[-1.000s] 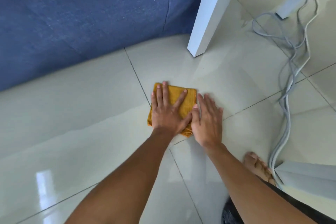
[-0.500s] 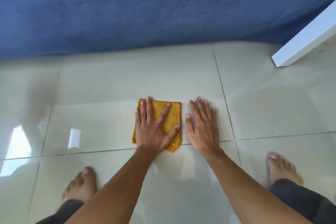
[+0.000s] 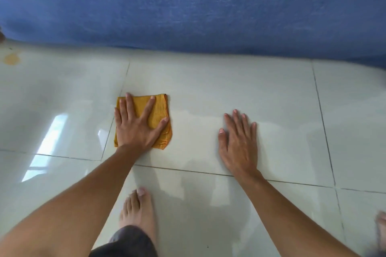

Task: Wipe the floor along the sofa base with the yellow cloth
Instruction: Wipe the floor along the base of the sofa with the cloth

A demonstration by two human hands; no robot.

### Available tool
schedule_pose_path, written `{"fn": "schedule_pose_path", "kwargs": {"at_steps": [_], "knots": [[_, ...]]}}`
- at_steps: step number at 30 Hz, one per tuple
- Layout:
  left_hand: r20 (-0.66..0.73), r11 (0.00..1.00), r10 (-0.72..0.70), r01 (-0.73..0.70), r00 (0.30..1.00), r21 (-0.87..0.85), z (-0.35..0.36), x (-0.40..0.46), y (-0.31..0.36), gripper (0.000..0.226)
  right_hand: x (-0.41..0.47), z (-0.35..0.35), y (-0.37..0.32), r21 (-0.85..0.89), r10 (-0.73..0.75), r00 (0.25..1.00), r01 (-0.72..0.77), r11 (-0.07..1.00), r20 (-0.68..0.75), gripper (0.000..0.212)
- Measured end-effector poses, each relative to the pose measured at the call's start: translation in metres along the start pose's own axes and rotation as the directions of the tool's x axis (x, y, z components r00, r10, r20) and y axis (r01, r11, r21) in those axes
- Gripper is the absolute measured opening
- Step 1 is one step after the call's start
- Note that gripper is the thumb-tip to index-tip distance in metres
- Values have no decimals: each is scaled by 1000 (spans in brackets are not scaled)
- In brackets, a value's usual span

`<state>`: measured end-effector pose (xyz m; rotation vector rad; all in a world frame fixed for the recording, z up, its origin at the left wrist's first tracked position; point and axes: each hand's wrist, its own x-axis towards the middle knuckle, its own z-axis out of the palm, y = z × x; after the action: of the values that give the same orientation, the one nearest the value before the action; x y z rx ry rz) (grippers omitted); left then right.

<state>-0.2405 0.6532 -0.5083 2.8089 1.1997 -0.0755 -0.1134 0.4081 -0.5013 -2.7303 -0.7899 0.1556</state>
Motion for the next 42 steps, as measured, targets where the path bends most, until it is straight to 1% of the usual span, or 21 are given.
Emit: {"fn": "schedule_pose_path", "kwargs": {"at_steps": [5,8,11,15,19,21,25,28,30,32,34,35,38,39,42], "knots": [[33,999,-46,46,998,-19,-4,63,9,84,-2,7,3,-22,-24,996,22,1000,-84,54],[31,1000,-20,21,999,-14,-6,92,20,86,-2,12,6,-21,-42,988,39,999,-148,51],[39,1000,-17,17,999,-10,-6,113,36,87,-2,14,6,-19,-42,984,39,999,-174,51],[46,1000,-13,14,999,-19,-4,131,75,88,-1,14,11,-15,-67,982,66,998,-177,52],[60,999,50,-49,997,-20,-3,133,132,87,6,2,28,20,-112,974,118,993,-199,50],[59,996,94,-93,994,-12,-1,131,166,87,10,-9,45,63,-98,969,114,991,-225,48],[53,984,179,-179,982,-9,5,119,234,86,15,-35,106,90,45,956,-20,996,-290,48],[51,970,244,-244,969,4,10,108,285,87,13,-55,172,37,147,929,-144,989,-340,47],[42,958,286,-287,957,13,14,100,319,87,7,-68,222,-13,231,895,-256,967,-383,44],[39,943,332,-333,943,16,17,91,355,87,-3,-80,271,-45,335,844,-387,921,-418,43],[50,926,377,-378,925,15,19,82,392,87,-16,-92,316,-57,415,807,-480,875,-421,44],[55,916,400,-401,915,14,20,77,409,88,-22,-97,334,-76,416,808,-488,870,-418,45],[60,882,469,-471,881,20,24,65,456,88,-34,-101,362,-160,326,854,-417,895,-404,44],[61,870,491,-492,869,20,26,61,470,89,-35,-99,363,-168,313,857,-407,898,-409,44],[70,845,532,-534,844,18,29,49,507,88,-34,-96,363,-132,326,836,-420,898,-442,42]]}}
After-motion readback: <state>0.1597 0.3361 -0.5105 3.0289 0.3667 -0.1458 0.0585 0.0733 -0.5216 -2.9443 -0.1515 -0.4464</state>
